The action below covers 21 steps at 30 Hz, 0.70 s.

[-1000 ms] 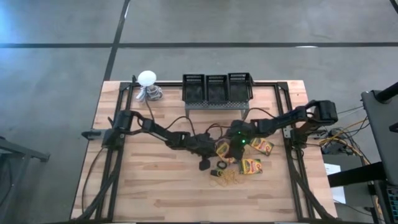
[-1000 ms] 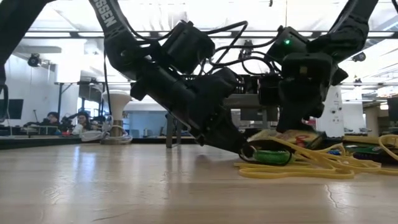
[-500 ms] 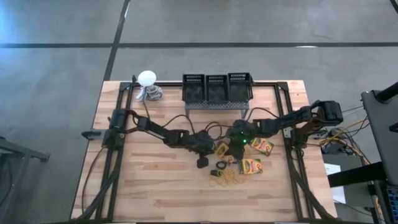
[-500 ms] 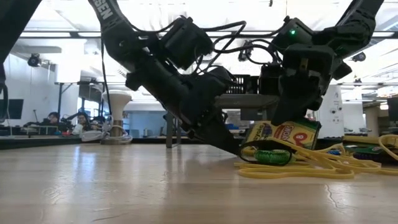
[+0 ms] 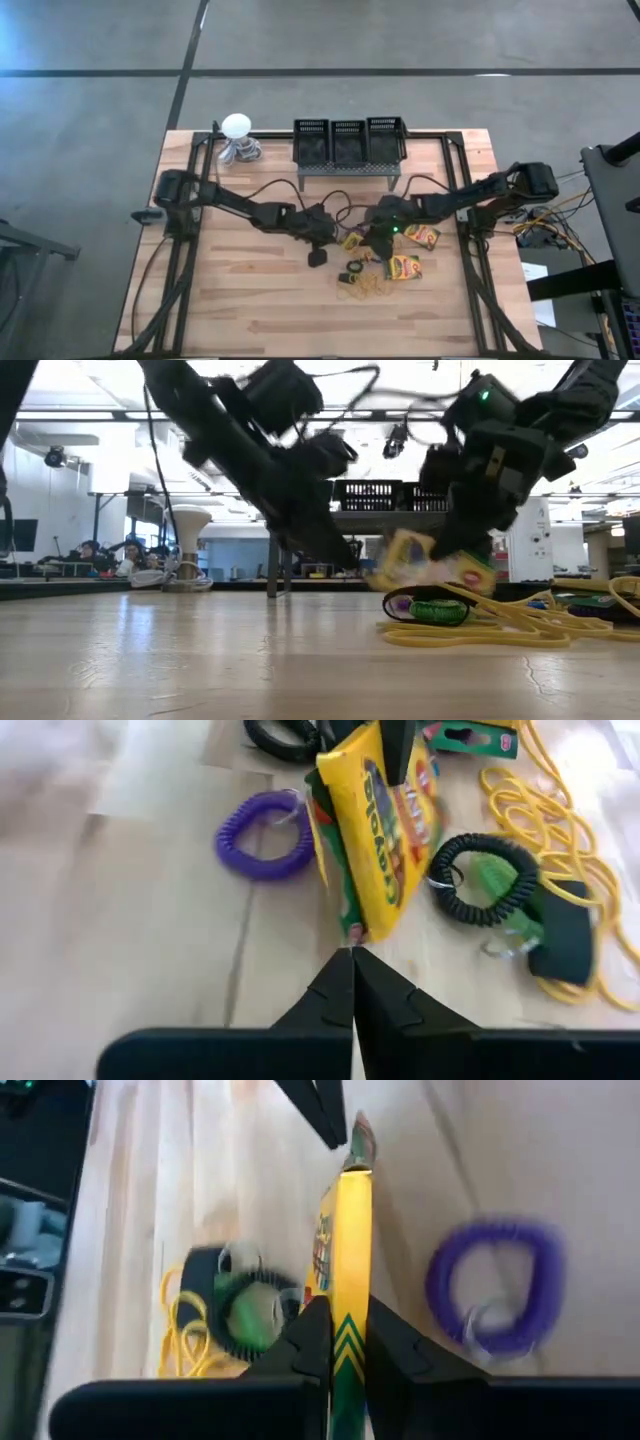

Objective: Pick & Place Office Desk Supplies
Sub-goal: Put the yellow crayon box into the left black bin on the shelf

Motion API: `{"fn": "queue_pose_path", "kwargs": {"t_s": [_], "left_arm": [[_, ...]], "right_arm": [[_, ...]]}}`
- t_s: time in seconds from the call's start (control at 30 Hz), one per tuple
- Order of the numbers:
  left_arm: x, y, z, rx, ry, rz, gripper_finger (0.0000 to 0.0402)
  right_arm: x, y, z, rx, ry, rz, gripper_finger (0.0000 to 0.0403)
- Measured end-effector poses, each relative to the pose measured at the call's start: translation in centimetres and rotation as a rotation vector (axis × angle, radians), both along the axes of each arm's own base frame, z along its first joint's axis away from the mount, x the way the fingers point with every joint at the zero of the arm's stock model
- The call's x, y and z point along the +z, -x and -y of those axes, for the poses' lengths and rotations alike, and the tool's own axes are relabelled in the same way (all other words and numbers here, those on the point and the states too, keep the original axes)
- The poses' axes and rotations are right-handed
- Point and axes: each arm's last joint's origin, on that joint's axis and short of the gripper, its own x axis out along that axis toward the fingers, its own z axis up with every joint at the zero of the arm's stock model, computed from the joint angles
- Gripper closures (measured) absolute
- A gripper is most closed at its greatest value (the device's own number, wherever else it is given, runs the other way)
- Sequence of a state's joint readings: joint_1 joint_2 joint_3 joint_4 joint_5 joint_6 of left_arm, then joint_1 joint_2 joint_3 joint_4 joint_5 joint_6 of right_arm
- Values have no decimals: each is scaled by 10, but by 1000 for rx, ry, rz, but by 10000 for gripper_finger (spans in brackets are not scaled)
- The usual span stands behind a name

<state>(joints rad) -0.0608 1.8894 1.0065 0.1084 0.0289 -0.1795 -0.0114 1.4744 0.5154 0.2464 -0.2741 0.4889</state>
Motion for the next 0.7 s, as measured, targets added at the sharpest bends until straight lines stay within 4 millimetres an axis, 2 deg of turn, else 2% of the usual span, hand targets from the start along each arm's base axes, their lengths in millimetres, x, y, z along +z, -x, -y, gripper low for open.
{"fn": "queue_pose_path", "kwargs": {"t_s": [0.1,0.27,0.37,0.53,0.6,0.7], "left_arm": [[18,16,2,15,-57,-21,400],[36,59,8,63,-140,39,400],[43,84,7,102,-158,174,400],[41,114,4,75,-186,546,396],[40,123,3,48,-204,670,380],[47,127,2,48,-196,802,332]], "right_arm": [[11,1,-5,-55,126,126,370],[16,7,-17,-134,314,368,365],[18,11,-25,-139,400,573,367],[22,10,-28,-168,482,850,368],[21,3,-29,-174,509,898,368],[17,-9,-31,-171,531,916,368]]}}
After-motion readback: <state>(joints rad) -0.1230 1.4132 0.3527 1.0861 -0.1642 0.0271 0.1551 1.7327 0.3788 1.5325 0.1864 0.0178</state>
